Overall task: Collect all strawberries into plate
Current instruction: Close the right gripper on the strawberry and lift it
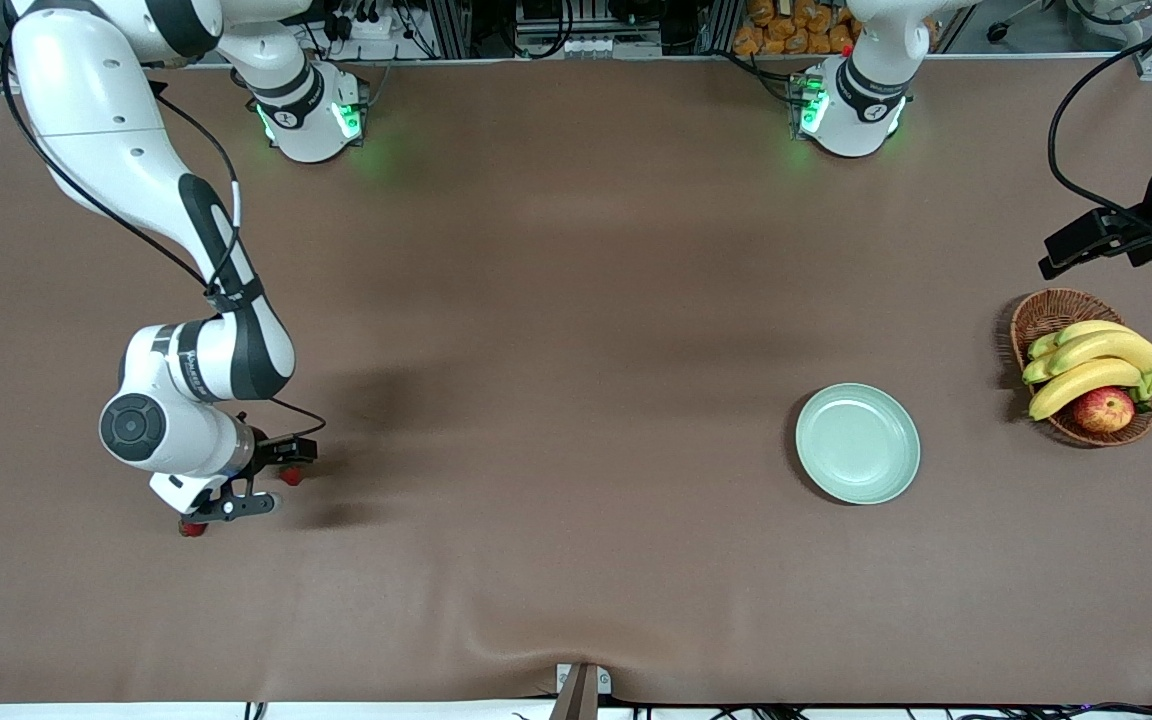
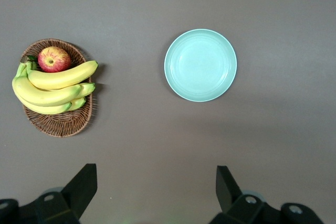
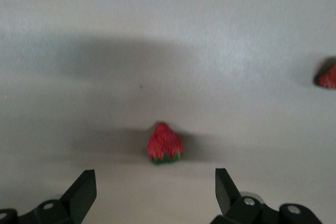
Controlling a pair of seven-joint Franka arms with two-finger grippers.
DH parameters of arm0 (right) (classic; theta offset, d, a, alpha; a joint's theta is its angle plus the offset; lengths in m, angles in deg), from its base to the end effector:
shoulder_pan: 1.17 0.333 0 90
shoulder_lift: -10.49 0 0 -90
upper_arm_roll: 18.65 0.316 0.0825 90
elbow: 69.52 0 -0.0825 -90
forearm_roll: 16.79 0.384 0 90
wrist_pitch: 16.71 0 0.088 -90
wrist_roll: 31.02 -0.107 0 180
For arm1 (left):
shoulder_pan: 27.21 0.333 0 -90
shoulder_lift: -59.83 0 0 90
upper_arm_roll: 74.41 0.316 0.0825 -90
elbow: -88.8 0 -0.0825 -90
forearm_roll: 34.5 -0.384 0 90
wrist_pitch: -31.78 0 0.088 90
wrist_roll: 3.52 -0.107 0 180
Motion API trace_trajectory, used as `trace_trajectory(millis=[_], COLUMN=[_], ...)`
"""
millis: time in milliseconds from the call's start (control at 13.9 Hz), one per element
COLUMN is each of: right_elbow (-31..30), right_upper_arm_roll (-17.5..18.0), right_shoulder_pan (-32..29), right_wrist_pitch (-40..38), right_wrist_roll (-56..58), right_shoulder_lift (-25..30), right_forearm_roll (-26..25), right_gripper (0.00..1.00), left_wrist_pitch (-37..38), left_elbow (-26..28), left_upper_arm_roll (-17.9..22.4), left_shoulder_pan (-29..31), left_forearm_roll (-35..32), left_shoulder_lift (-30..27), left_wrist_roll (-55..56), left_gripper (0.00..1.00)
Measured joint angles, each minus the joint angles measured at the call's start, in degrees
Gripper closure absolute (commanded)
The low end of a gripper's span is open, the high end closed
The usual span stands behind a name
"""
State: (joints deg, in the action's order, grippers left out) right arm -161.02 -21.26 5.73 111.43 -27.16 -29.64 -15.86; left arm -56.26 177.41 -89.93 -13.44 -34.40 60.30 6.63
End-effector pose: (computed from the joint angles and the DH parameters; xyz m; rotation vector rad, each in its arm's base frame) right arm 0.6877 0.0560 0.2162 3.1149 0.2210 -0.0938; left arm 0.5534 -0.0164 0.6286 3.1310 0.2298 -0.0285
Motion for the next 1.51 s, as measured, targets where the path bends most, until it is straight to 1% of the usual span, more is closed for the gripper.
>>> trace_trajectory(millis=[144, 433, 1010, 1082, 1299, 1371, 1515], right_elbow=[1.1, 2.8, 3.2, 3.2, 3.2, 3.2, 3.1], right_upper_arm_roll=[-0.2, -0.5, -0.5, -0.5, -0.5, -0.5, -0.5], right_shoulder_pan=[0.0, -0.4, -0.4, -0.4, -0.4, -0.4, -0.4], right_wrist_pitch=[1.7, 2.4, 2.1, 2.0, 1.8, 1.7, 1.5], right_wrist_roll=[0.0, 0.1, 0.1, 0.1, 0.1, 0.1, 0.1], right_shoulder_lift=[-1.5, -4.2, -4.5, -4.5, -4.7, -4.8, -5.1], right_forearm_roll=[-0.1, -0.6, -0.7, -0.7, -0.6, -0.6, -0.6], right_gripper=[0.00, 0.00, 0.00, 0.02, 0.72, 1.00, 1.00], left_wrist_pitch=[0.0, -0.1, -0.2, -0.2, -0.7, -0.8, -0.8], left_elbow=[0.0, 0.0, 0.0, 0.0, 0.0, 0.0, 0.0], left_upper_arm_roll=[0.0, 0.0, -0.1, 0.0, 0.0, 0.0, 0.0], left_shoulder_pan=[0.0, 0.0, 0.0, 0.1, 0.1, 0.1, 0.2], left_forearm_roll=[0.0, 0.0, 0.0, 0.0, 0.0, 0.0, 0.0], left_shoulder_lift=[0.0, 0.0, 0.0, 0.0, 0.0, 0.0, 0.0], left_wrist_roll=[0.0, 0.0, 0.0, 0.0, 0.0, 0.0, 0.0], left_gripper=[0.00, 0.00, 0.00, 0.00, 0.00, 0.00, 0.00])
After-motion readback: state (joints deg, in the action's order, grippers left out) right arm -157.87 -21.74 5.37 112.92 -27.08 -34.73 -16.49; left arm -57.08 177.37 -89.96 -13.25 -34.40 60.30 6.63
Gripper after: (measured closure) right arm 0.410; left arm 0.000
